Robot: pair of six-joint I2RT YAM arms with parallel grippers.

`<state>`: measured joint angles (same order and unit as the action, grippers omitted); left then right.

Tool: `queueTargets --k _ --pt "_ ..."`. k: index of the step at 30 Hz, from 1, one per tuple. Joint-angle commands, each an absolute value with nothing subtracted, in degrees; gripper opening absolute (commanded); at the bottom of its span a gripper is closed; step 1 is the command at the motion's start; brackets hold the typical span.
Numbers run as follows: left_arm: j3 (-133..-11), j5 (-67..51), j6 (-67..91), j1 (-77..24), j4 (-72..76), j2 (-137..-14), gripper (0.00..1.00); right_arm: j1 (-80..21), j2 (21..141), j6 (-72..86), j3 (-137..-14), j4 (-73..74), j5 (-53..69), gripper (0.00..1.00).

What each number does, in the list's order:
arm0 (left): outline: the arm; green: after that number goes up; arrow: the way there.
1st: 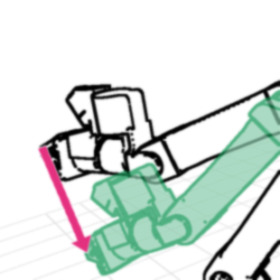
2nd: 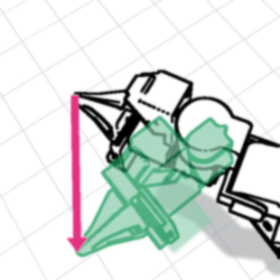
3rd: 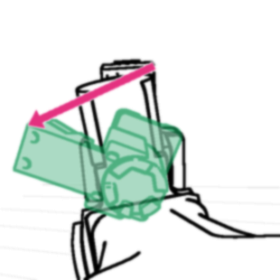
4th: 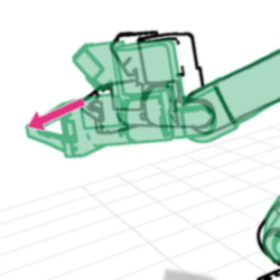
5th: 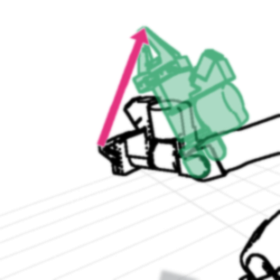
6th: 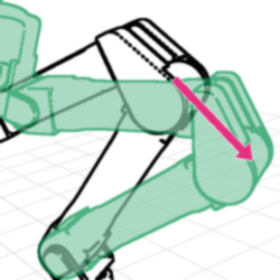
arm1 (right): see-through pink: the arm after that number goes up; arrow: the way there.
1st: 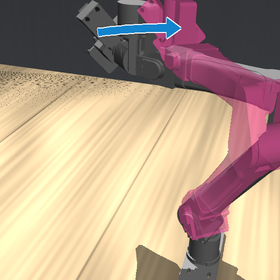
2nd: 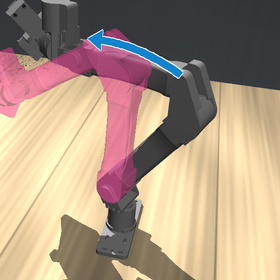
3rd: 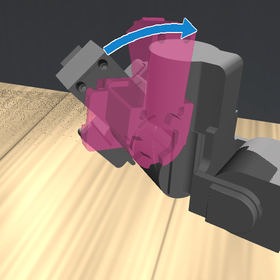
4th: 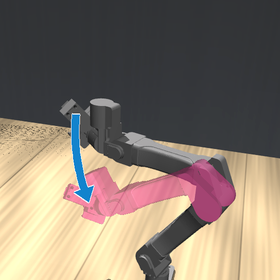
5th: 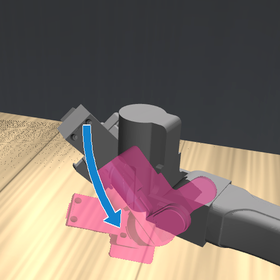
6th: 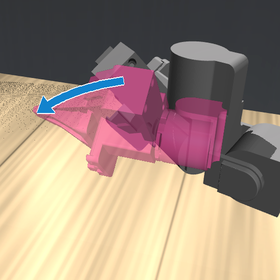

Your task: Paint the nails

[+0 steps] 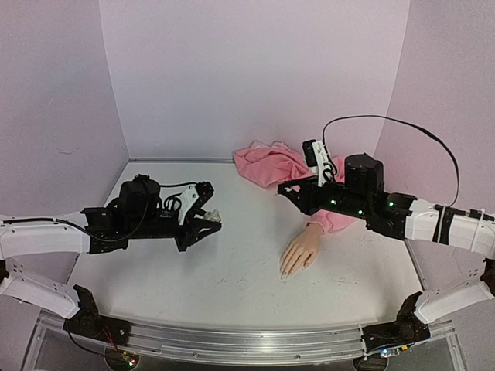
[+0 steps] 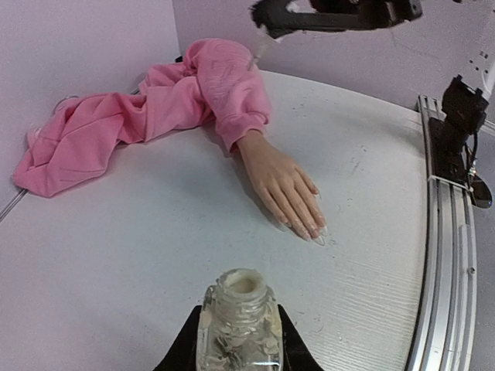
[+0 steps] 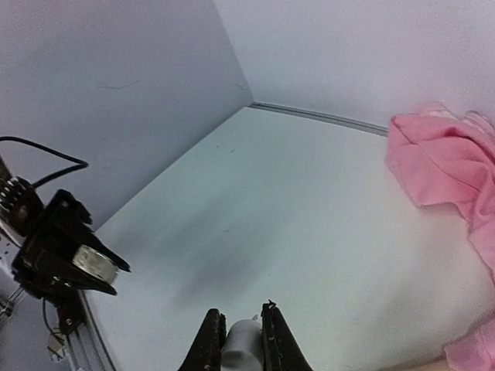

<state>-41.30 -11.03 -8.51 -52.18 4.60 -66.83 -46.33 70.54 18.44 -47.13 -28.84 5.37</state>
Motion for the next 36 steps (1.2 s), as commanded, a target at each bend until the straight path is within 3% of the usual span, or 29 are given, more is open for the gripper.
queueTargets --k 1,9,32,36 --pt "-45.2 -14.4 -11.9 -54.9 8.4 -67.8 0.00 -46.7 71.0 17.3 -51.8 -38.1 22.5 0.00" --pt "-46.4 -19.5 -13.5 -56.4 8.4 -71.2 0.00 -47.0 76.2 17.1 -54.4 -41.6 40.5 0.00" --pt "-46.8 -21.3 -15.9 -56.4 7.0 -73.8 0.00 -54.3 80.7 8.7 -61.0 -28.2 27.1 0.00" --pt "-46.1 -20.6 -16.0 -56.4 7.0 -72.8 0.00 -54.4 80.4 9.0 -60.6 -28.2 30.0 0.00"
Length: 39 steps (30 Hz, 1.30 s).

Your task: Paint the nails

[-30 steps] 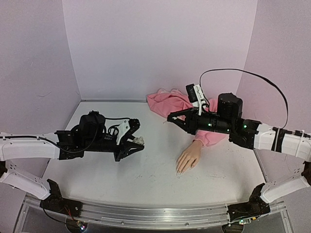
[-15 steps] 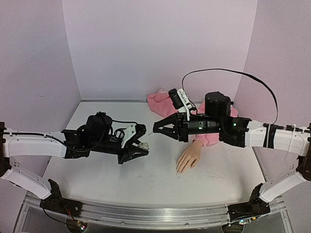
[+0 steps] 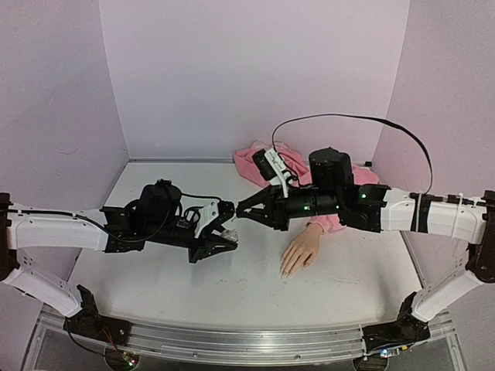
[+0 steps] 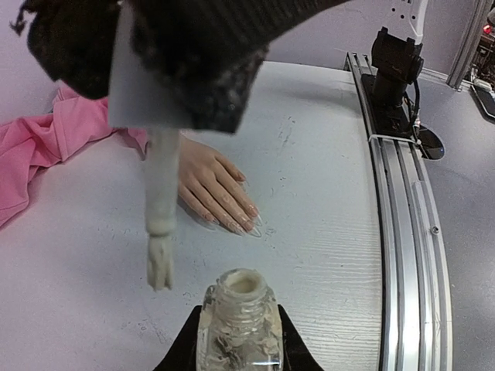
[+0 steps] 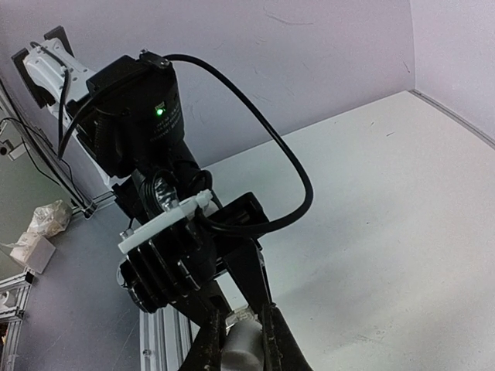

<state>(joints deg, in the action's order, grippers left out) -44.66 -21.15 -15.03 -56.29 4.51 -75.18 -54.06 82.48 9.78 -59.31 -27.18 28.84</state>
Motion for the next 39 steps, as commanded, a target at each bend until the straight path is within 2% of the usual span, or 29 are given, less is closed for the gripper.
queueTargets --k 1,11,39 --pt "-46.1 -20.5 -16.0 -56.4 7.1 -72.7 0.00 -54.4 80.9 9.1 -60.8 -28.0 31.2 0.00" --pt "-45.2 -18.5 -16.2 -56.4 7.1 -70.9 0.00 -54.4 77.5 10.7 -57.5 -29.9 31.4 0.00" --pt "-46.4 -20.3 -16.3 -56.5 7.1 -72.2 0.00 -54.4 81.8 11.6 -57.9 -31.3 32.4 0.00"
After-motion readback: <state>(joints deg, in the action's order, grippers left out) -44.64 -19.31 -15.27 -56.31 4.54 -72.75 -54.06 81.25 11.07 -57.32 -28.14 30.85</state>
